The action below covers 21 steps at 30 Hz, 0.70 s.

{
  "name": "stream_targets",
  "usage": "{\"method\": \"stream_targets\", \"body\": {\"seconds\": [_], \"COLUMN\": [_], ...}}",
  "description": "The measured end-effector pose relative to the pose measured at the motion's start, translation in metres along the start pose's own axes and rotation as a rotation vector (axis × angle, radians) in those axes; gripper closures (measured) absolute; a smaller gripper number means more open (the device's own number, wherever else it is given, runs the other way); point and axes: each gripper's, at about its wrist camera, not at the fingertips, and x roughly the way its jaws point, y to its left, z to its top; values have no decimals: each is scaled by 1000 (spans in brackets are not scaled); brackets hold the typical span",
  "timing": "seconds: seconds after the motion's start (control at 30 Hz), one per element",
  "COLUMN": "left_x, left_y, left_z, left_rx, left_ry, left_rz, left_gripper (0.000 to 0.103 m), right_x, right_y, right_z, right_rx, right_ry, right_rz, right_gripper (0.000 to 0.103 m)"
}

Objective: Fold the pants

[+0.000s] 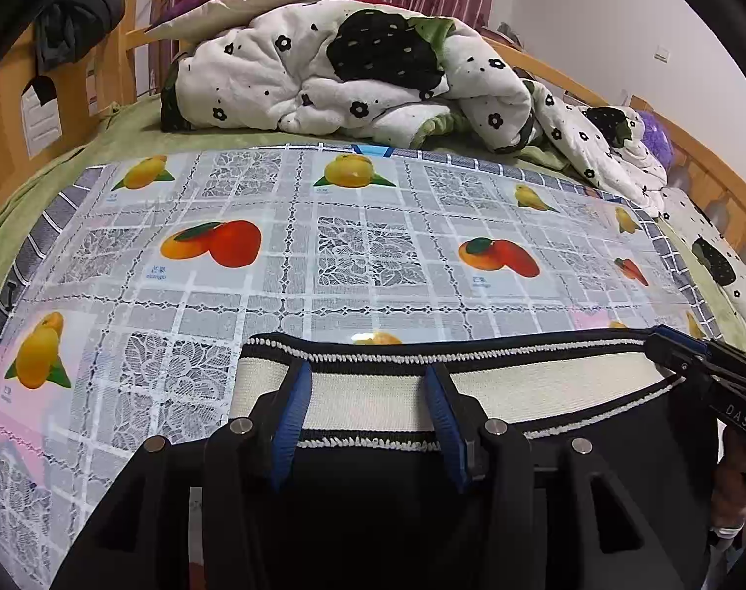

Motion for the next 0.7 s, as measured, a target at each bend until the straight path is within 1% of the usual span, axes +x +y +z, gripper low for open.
{"method": "stream_targets", "body": {"seconds": [0.03,0.1,0.13,0.2,0.23,0.3,0.33,0.47,0.5,0.53,0.57,0.6,0.63,0.67,0.7], "left_x": [-7,-23,-37,-52,-63,-84,-98,-128,-137,-146,-156,-161,-165,-168,-170], "left_y": [-2,-5,-8,-13,-16,-18,-18,-13,-11,-10,-9,-8,-7,-6,-7], "left_z": [-1,-7,-17,-32,-44,-66,-83,-136,-148,-158,-169,-175,-183,-190,-193], "left_rx": [2,6,25,66,84,101,108,112,116,121,125,128,142,167,188], "left_ry": [5,3,2,17,25,32,37,80,62,33,5,7,32,50,47], "left_rz": [4,-7,-26,-24,-25,-54,-68,-67,-60,-51,-33,-27,-39,-32,-10], "left_gripper": [55,48,47,47,47,47,47,47,47,45,36,30,30,30,30], "right_x": [-6,-26,-33,-55,-66,-82,-91,-115,-119,-124,-128,-134,-137,-140,-142], "right_y": [2,3,2,3,5,7,8,14,14,14,13,12,12,11,11], "right_z": [1,-5,-8,-24,-35,-55,-67,-110,-118,-128,-133,-141,-146,-150,-152], "right_rx": [-3,26,38,62,60,67,73,82,87,99,107,123,133,144,154], "right_ry": [8,14,13,0,2,4,6,45,54,65,63,56,61,73,77], "right_rz": [-14,-23,-18,-2,0,2,7,-9,-15,-16,-16,-23,-25,-14,-3], "right_gripper": [78,74,70,66,66,66,65,66,65,65,65,65,65,65,65]}}
